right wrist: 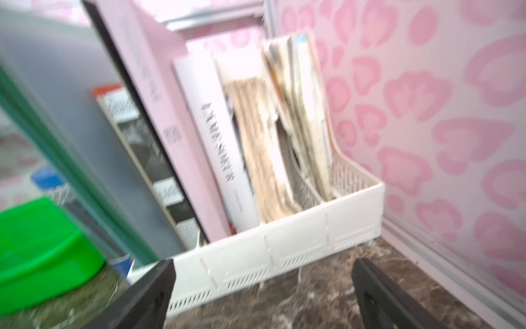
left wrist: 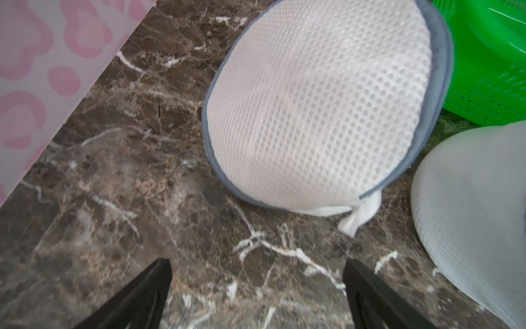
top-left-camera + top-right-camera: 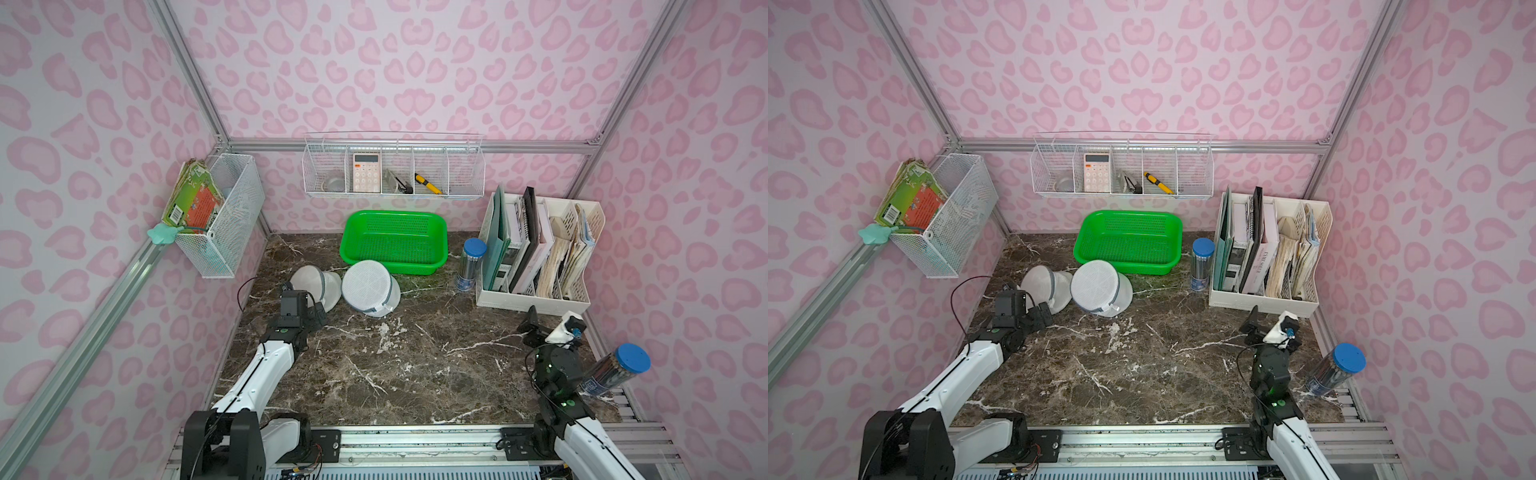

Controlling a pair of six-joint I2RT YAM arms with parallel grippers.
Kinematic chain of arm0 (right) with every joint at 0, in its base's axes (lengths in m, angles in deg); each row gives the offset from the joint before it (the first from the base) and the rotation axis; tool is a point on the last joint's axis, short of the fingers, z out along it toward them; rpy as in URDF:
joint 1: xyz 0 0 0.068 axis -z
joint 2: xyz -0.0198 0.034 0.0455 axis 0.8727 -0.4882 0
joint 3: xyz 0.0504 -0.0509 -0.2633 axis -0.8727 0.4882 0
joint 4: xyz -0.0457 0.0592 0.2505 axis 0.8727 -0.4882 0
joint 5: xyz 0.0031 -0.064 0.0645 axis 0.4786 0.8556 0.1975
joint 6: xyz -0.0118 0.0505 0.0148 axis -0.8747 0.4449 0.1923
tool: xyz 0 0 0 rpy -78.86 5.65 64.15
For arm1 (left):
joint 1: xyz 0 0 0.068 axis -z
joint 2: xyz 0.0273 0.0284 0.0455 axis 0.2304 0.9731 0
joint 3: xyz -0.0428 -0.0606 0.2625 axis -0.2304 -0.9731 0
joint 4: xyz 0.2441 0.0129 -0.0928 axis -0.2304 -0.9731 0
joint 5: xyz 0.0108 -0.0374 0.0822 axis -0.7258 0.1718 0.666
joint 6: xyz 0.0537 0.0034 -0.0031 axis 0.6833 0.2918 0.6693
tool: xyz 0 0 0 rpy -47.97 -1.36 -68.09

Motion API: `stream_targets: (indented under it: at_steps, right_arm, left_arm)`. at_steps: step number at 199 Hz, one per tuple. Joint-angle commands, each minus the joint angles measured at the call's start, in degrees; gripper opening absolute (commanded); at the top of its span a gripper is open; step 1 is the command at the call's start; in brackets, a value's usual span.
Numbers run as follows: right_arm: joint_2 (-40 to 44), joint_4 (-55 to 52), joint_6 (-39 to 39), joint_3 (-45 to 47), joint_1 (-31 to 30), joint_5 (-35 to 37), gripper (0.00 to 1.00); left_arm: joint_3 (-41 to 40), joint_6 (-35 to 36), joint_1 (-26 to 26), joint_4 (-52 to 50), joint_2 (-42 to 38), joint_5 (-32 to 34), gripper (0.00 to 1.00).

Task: Turn the laundry bag inside out
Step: Reset both arms

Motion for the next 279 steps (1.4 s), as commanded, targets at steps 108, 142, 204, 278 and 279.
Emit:
stream_targets:
  at_steps: [108, 142, 204, 278, 279]
  right_arm:
    - [-48.44, 43.79, -18.34, -4.42, 4.80, -14.35, 1.00]
    - [-56.88, 48.47, -18.03, -5.63, 8.69, -22.69, 1.00]
    - [-61.53, 45.11, -17.36, -10.71, 9.43, -22.92, 1.00]
    - [-61.46, 45.22, -17.36, -10.62, 9.42, -22.69, 1.00]
    - [-61.50, 45.23, -17.36, -10.67, 9.46, -22.70, 1.00]
  left_arm:
    - [-7.11, 10.17, -4.93, 44.04, 16.66, -5.88, 0.99]
    - [-8.90, 11.51, -5.38, 51.26, 20.75, -8.62, 0.99]
    - [-8.34, 11.41, -5.72, 49.89, 20.59, -9.24, 0.99]
    - [-8.33, 11.47, -5.76, 49.88, 20.59, -9.24, 0.99]
    - [-8.29, 11.44, -5.76, 49.88, 20.61, -9.24, 0.99]
